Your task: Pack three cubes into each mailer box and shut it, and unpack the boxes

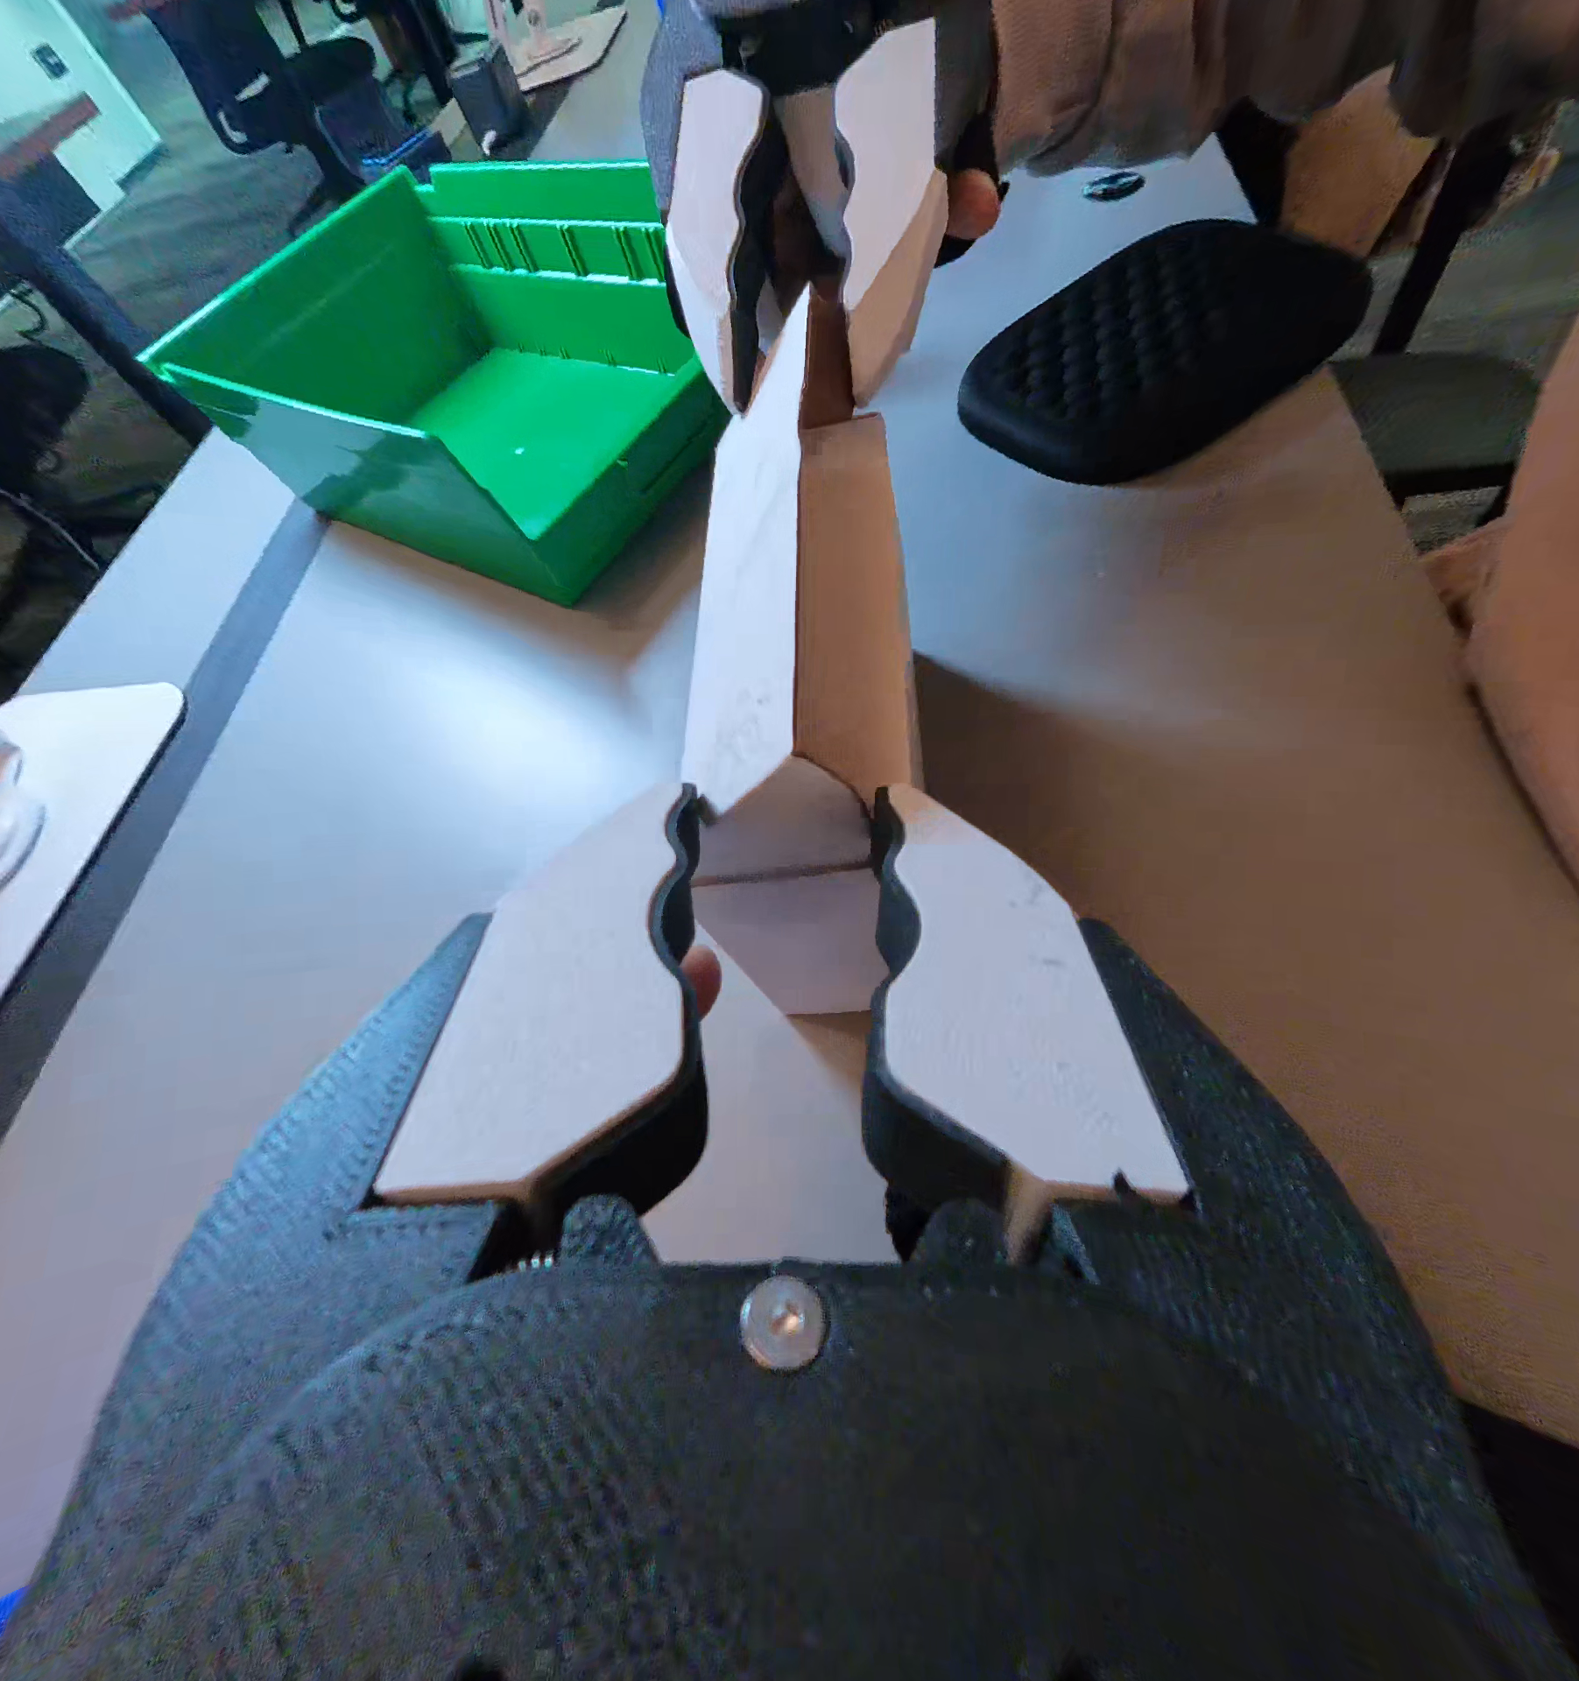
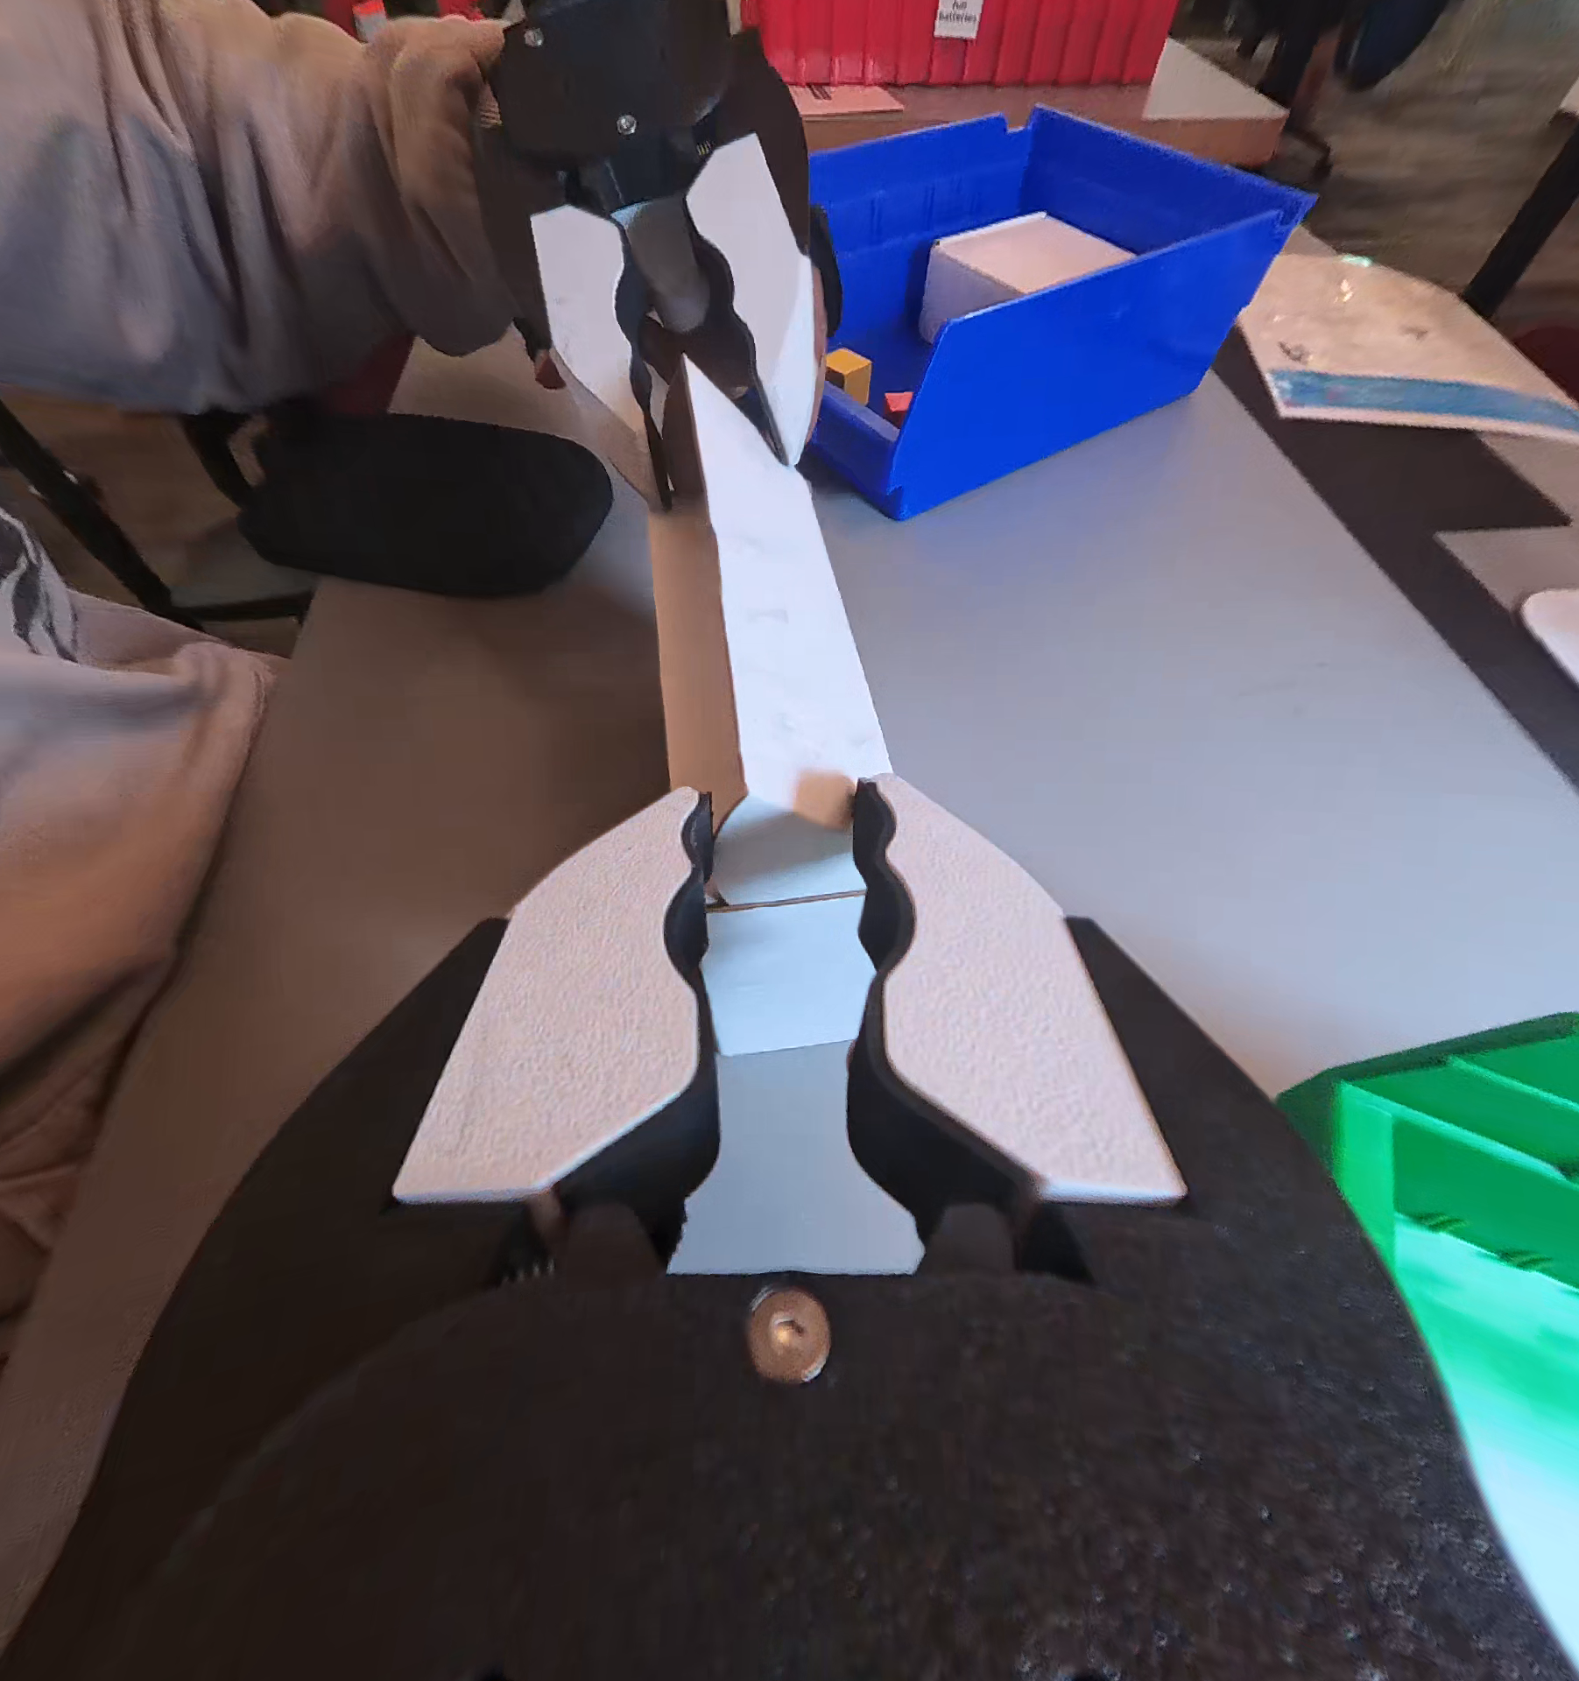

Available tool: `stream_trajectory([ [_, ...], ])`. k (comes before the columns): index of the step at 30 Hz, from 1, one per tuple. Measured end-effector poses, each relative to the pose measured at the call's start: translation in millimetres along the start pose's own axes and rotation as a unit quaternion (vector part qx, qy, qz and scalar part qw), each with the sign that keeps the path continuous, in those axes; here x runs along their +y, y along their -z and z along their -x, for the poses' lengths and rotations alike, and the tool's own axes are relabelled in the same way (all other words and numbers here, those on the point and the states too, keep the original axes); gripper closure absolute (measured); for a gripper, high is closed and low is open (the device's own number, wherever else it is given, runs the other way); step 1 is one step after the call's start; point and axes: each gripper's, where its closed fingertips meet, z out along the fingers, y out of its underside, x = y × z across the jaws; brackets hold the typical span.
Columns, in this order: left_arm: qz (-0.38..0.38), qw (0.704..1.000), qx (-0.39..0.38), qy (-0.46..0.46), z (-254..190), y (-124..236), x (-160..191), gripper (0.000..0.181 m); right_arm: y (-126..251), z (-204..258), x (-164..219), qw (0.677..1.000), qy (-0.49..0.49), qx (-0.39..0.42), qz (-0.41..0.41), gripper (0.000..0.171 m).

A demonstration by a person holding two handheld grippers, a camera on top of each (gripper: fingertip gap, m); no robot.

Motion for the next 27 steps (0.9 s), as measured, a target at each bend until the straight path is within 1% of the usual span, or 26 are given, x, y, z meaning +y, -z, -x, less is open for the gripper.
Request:
stream_trajectory([
  [2,0.002,1.0,-0.005,0.002,-5,1,-3,0.132,1,5,0,1.0,0.018,0.002,0.009,0.139],
  [4,-0.015,1.0,-0.018,-0.004,-8,3,-10,0.128,1,10,0,0.999,0.041,0.009,0.024,0.132],
  [6,-0.027,0.998,-0.04,-0.027,-9,3,-18,0.129,1,15,-4,0.997,0.064,0.016,0.029,0.131],
  [8,-0.023,0.996,-0.057,-0.06,-13,0,-21,0.132,0,19,-5,0.995,0.09,0.028,0.044,0.13],
  [10,0.0,0.993,-0.078,-0.09,-14,-6,-16,0.133,0,20,-2,0.989,0.124,0.046,0.06,0.13],
  [14,0.035,0.983,-0.101,-0.148,-18,-11,-4,0.139,-4,25,10,0.98,0.166,0.061,0.094,0.13],
  [16,0.058,0.973,-0.118,-0.189,-21,-15,5,0.14,-7,28,20,0.975,0.18,0.065,0.111,0.127],
  [18,0.079,0.951,-0.155,-0.255,-20,-18,12,0.139,-8,29,23,0.972,0.192,0.076,0.114,0.125],
  [20,0.097,0.933,-0.183,-0.294,-18,-18,14,0.14,-9,29,23,0.971,0.192,0.079,0.118,0.125],
  [24,0.106,0.928,-0.196,-0.298,-18,-19,14,0.14,-9,28,22,0.971,0.191,0.081,0.121,0.129],
  [27,0.101,0.933,-0.197,-0.282,-18,-19,13,0.14,-9,28,22,0.97,0.188,0.084,0.127,0.129],
])
